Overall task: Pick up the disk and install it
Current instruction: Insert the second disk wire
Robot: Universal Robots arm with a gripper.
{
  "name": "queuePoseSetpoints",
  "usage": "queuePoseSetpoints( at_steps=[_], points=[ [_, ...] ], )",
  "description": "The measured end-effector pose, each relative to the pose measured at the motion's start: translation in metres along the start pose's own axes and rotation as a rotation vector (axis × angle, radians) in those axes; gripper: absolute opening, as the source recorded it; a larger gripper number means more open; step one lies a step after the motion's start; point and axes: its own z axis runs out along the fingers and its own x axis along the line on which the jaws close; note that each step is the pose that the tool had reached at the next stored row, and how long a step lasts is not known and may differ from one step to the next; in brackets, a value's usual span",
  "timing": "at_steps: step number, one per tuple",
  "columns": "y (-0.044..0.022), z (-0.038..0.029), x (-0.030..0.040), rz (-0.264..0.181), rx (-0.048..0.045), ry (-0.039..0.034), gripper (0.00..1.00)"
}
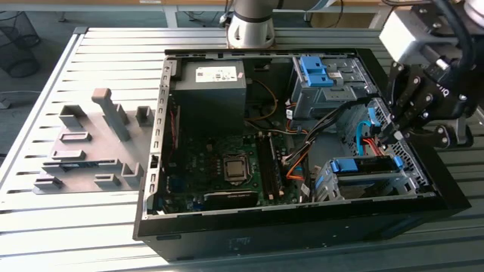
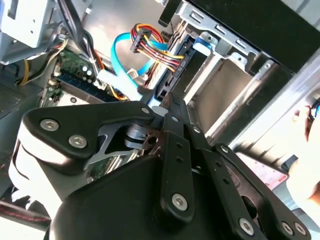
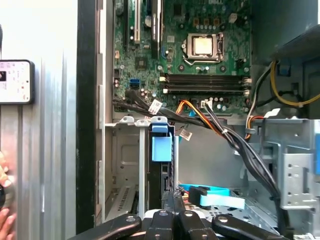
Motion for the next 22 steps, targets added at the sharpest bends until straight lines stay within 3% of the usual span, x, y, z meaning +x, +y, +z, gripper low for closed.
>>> queuePoseSetpoints(
  at_steps=[4, 7, 13, 17, 19, 21, 22],
  points=[
    [0.0061, -0.0049, -0.0005, 0.0, 0.0, -0.0007, 0.11],
    [0.0072, -0.0069, -0.0016, 0.0, 0.0, -0.0003, 0.11],
    [0.0074, -0.0083, -0.0157, 0.0, 0.0, 0.0031, 0.11],
    [0.0074, -0.0082, -0.0187, 0.0, 0.0, 0.0053, 0.11],
    [0.0074, -0.0081, -0.0208, 0.0, 0.0, 0.0065, 0.17],
    [0.0075, -0.0078, -0.0232, 0.0, 0.0001, 0.0094, 0.17],
    [0.0074, -0.0076, -0.0246, 0.0, 0.0001, 0.0115, 0.24]
  ],
)
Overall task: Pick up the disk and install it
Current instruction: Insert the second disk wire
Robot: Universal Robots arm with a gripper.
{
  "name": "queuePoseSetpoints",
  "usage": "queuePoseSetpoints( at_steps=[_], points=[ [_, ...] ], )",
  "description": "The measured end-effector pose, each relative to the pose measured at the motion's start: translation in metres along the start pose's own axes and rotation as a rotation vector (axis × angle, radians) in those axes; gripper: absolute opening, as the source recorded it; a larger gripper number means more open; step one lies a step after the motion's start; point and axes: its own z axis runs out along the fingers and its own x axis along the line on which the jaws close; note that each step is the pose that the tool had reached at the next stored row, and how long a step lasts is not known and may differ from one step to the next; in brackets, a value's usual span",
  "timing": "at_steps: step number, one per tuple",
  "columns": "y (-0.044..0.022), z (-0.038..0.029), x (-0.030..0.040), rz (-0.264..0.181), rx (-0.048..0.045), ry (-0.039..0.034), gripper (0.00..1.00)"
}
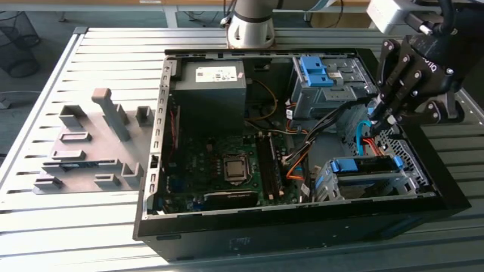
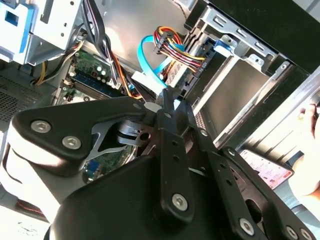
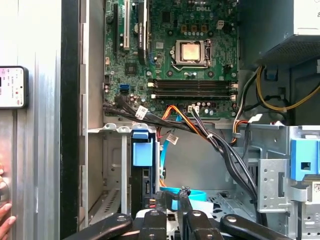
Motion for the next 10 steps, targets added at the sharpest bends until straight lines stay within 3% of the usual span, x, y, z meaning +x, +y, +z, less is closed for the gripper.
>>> queuePoseSetpoints(
  at_steps=[4, 6, 10],
  points=[
    [0.0, 0.0017, -0.0037, 0.0, 0.0001, 0.0055, 0.24],
    [0.0, 0.0037, -0.0039, 0.0, 0.0001, 0.0126, 0.31],
    [0.0, 0.0079, -0.0042, 0.0, 0.0002, 0.0245, 0.31]
  ],
)
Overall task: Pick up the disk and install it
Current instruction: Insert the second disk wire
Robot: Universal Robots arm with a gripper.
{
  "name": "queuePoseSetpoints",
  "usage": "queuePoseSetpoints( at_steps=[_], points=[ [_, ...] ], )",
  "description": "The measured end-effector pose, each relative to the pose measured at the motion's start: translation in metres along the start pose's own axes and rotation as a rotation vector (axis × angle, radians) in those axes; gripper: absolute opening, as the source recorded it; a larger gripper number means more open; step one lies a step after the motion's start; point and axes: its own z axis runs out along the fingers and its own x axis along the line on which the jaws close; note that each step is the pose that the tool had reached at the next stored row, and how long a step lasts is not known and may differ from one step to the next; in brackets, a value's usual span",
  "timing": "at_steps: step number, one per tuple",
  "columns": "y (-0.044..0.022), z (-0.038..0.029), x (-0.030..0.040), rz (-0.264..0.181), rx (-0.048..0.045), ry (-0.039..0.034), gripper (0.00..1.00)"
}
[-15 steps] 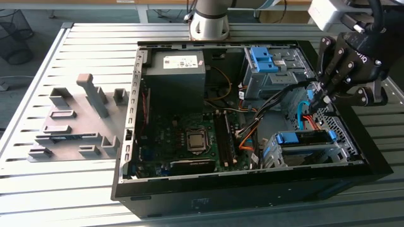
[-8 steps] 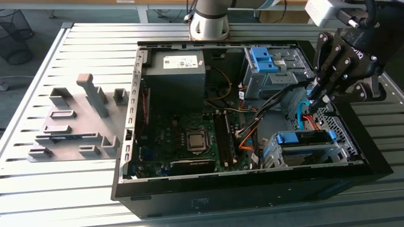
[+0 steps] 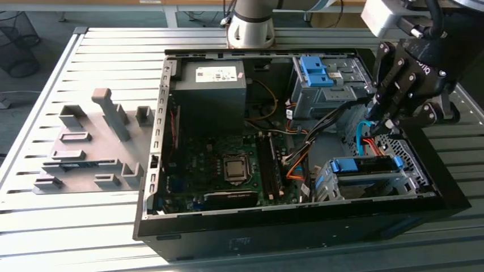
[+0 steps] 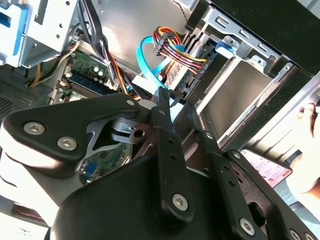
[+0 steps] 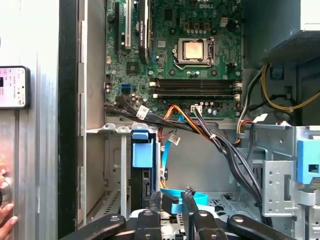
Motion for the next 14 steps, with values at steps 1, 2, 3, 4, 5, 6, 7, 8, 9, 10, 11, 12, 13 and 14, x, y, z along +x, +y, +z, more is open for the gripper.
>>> queuePoseSetpoints(
  at_steps=[1, 2, 3, 4, 5, 6, 7, 8, 9, 10, 11, 12, 13, 14],
  points=[
    [0.0, 0.0011, 0.0, 0.0, 0.0001, 0.0047, 0.31],
    [0.0, 0.0021, 0.0, 0.0, 0.0001, 0.0105, 0.31],
    [0.0, 0.0031, -0.0001, 0.0, 0.0001, 0.0168, 0.31],
    [-0.0001, 0.0041, 0.0, 0.0, 0.0002, 0.0231, 0.31],
    [-0.0001, 0.0053, 0.0, 0.0, 0.0002, 0.0285, 0.31],
    [0.0, 0.0066, -0.0001, 0.0, 0.0003, 0.0336, 0.31],
    [-0.0001, 0.0079, -0.0001, 0.0, 0.0003, 0.0377, 0.31],
    [-0.0001, 0.0094, -0.0001, 0.0, 0.0003, 0.0407, 0.31],
    [-0.0001, 0.0108, -0.0001, 0.0, 0.0003, 0.0434, 0.31],
    [-0.0001, 0.012, -0.0001, 0.0, 0.0004, 0.0462, 0.31],
    [-0.0001, 0.0128, -0.0001, 0.0, 0.0004, 0.0495, 0.31],
    [-0.0001, 0.0133, -0.0001, 0.001, 0.0004, 0.0516, 0.31],
    [-0.0001, 0.0135, -0.0001, 0.0, 0.0004, 0.0525, 0.29],
    [-0.0001, 0.0137, -0.0001, 0.001, 0.0004, 0.0531, 0.23]
  ],
)
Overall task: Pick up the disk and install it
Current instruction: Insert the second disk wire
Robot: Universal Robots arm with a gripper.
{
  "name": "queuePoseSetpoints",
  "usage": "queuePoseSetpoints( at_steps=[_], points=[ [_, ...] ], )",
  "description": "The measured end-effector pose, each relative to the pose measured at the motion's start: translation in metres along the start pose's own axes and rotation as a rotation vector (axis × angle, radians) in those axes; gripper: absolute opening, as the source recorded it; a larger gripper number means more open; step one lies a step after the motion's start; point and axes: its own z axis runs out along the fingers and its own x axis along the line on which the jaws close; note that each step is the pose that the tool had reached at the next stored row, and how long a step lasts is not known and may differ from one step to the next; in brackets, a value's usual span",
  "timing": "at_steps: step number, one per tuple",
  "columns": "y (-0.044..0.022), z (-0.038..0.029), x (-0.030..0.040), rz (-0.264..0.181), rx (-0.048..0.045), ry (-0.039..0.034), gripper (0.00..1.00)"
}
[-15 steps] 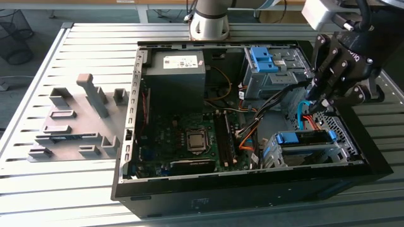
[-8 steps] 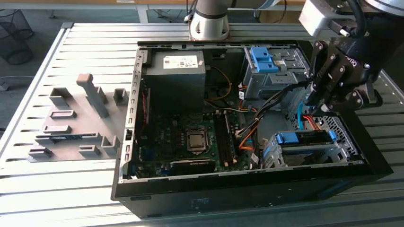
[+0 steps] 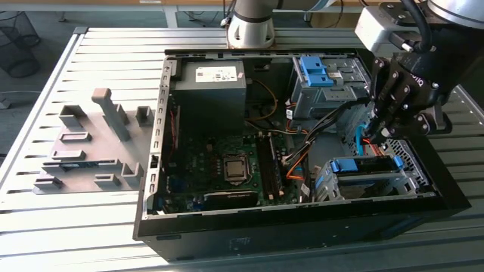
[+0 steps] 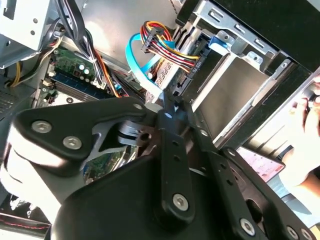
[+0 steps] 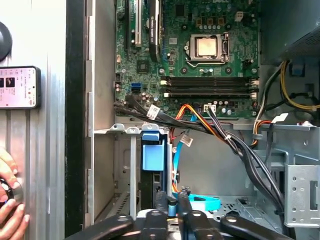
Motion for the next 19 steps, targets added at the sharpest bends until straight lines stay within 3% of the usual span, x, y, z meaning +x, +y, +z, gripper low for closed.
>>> queuePoseSetpoints(
  at_steps=[2, 7, 12, 16, 19],
  points=[
    [0.0, 0.0001, 0.0, 0.0, 0.0, 0.0006, 0.17],
    [-0.0005, 0.0016, 0.003, 0.0, 0.0, -0.0009, 0.16],
    [-0.0009, 0.0081, 0.0128, 0.001, -0.0002, -0.016, 0.16],
    [-0.0015, 0.0132, 0.0131, 0.025, -0.0012, -0.0227, 0.16],
    [-0.0072, 0.017, 0.0129, 0.026, -0.0025, -0.024, 0.16]
  ],
)
